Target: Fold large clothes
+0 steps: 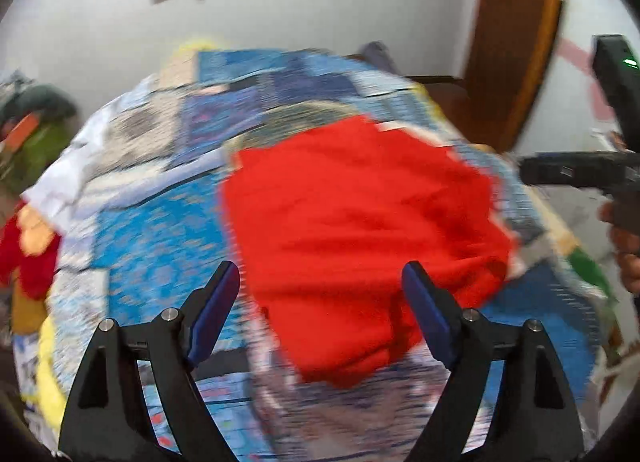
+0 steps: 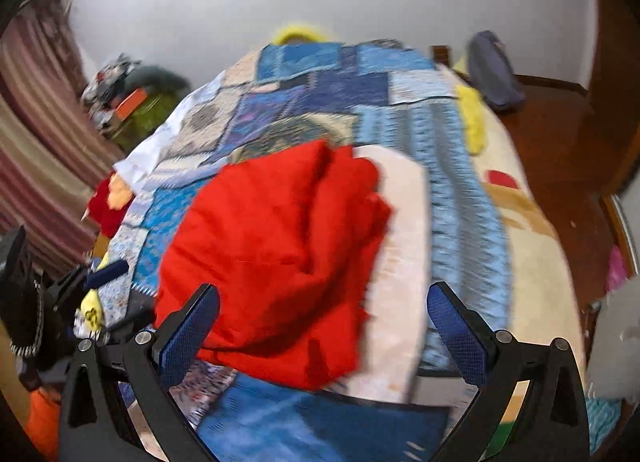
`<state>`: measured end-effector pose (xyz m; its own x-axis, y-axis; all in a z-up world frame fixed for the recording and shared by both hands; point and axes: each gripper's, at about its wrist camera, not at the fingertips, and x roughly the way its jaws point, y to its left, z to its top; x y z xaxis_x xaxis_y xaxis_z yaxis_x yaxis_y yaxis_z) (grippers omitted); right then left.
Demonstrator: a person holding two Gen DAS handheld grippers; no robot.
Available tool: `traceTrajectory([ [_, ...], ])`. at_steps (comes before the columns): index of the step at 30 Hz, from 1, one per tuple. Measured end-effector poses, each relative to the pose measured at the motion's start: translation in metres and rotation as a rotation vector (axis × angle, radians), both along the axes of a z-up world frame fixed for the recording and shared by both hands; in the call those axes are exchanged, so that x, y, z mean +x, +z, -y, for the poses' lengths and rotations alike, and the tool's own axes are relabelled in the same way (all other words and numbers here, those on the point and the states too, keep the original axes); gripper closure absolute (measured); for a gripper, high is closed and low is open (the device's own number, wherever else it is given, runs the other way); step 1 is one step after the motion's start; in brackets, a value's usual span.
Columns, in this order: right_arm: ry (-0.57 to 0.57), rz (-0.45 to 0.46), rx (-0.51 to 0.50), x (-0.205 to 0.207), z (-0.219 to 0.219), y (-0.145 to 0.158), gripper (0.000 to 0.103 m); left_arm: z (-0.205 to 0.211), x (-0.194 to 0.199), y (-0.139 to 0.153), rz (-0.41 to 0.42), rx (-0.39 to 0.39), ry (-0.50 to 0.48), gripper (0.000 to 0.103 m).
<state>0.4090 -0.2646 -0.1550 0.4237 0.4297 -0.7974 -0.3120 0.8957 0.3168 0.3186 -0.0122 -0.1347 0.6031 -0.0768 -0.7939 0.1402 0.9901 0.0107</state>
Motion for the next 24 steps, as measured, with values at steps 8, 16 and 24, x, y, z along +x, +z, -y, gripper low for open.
traceTrajectory([
  [8, 0.007, -0.160, -0.010, 0.013, -0.058, -0.071, 0.013, -0.044, 0.007, -0.071, -0.135, -0.082, 0.083, 0.017],
  [16, 0.004, -0.142, -0.005, 0.033, -0.073, -0.062, 0.092, -0.059, 0.004, -0.072, -0.135, -0.132, 0.119, 0.009],
  [24, 0.026, 0.089, 0.007, 0.004, -0.060, 0.030, 0.094, -0.056, 0.004, -0.021, -0.016, -0.142, 0.097, 0.009],
])
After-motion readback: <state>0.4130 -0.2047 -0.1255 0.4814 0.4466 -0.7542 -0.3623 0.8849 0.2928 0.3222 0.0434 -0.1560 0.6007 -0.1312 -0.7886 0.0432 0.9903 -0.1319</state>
